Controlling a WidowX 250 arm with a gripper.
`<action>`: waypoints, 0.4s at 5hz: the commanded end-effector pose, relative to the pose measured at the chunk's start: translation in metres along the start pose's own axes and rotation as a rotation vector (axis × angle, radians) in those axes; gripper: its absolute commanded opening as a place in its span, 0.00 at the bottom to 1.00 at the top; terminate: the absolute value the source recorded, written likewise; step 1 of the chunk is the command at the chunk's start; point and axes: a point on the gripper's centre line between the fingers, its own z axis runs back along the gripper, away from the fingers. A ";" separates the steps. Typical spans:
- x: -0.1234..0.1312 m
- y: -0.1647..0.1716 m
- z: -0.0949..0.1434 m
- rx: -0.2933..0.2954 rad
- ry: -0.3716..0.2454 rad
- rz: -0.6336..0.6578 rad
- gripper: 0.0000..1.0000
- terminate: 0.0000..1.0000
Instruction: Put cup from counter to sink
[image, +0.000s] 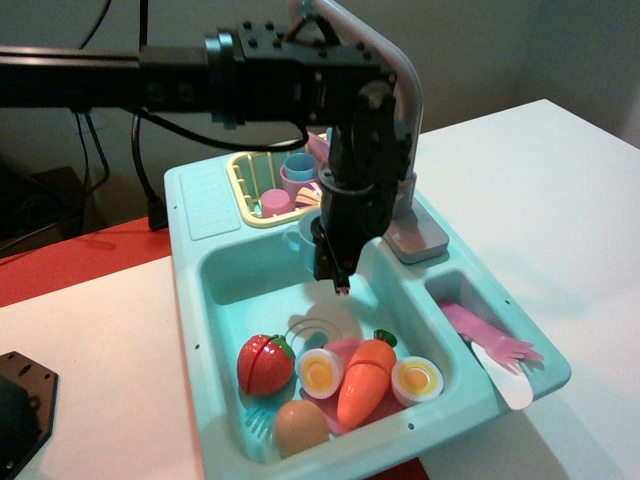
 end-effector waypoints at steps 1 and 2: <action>0.007 0.002 -0.007 0.022 -0.029 0.034 0.00 0.00; 0.011 -0.001 -0.024 0.025 -0.020 0.041 0.00 0.00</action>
